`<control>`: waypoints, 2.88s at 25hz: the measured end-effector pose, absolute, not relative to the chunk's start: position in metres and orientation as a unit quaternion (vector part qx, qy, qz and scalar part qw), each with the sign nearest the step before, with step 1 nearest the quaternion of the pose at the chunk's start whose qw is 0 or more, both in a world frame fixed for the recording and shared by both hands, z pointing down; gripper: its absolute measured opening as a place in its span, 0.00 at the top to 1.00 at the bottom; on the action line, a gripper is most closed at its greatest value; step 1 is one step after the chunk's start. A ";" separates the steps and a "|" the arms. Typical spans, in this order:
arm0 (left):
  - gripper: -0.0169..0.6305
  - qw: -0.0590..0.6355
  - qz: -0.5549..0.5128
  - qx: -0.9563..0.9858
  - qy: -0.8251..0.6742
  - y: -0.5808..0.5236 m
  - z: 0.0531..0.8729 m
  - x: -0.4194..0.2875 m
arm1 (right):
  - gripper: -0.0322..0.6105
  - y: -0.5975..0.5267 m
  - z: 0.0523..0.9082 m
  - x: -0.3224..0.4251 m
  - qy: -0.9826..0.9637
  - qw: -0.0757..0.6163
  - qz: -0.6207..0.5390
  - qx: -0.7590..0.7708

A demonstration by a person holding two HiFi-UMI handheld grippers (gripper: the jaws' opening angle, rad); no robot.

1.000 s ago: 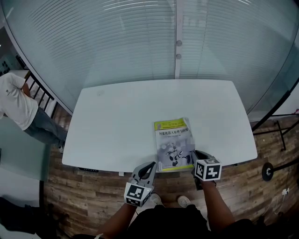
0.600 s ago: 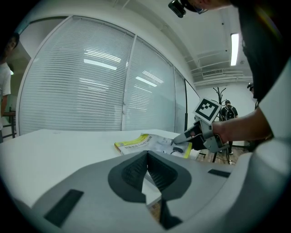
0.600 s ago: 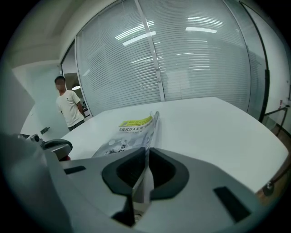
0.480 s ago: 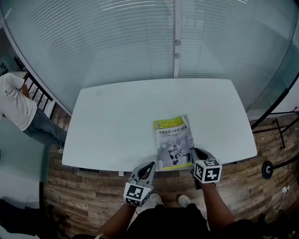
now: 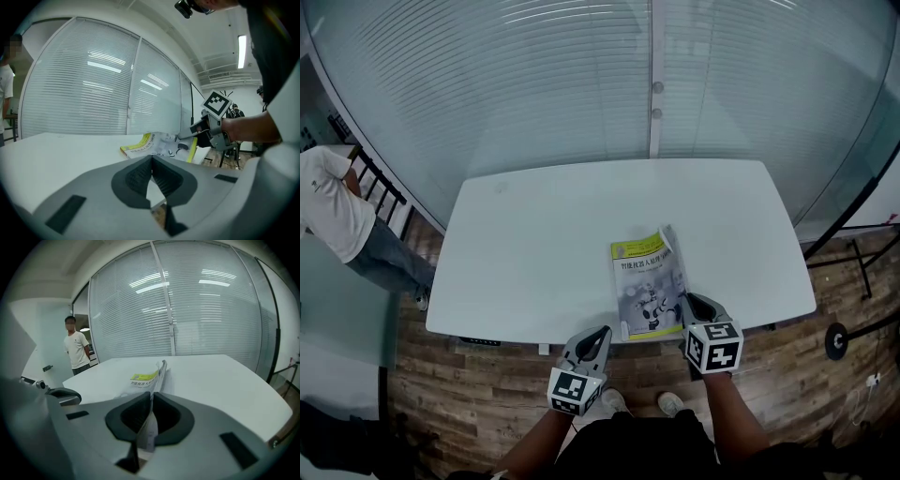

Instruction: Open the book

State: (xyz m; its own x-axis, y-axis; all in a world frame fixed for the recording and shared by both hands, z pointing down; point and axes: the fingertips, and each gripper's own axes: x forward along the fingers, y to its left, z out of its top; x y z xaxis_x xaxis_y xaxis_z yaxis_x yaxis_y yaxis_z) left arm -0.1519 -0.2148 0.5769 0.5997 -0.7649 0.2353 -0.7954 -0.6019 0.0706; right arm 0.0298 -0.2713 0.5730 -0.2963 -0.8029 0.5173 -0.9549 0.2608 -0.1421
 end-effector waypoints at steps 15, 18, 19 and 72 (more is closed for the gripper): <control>0.95 0.083 0.079 0.885 -0.452 -0.203 0.572 -0.180 | 0.91 -0.261 0.521 -0.020 -0.801 0.192 0.124 0.553; 0.95 0.079 0.073 0.883 -0.456 -0.201 0.571 -0.188 | 0.91 -0.261 0.513 -0.031 -0.804 0.198 0.099 0.552; 0.95 0.083 0.075 0.882 -0.458 -0.200 0.572 -0.190 | 0.91 -0.260 0.511 -0.035 -0.804 0.204 0.090 0.551; 0.95 0.149 0.048 0.707 -0.690 -0.103 0.601 -0.371 | 0.67 -0.173 0.618 -0.314 -0.884 0.355 -0.213 0.219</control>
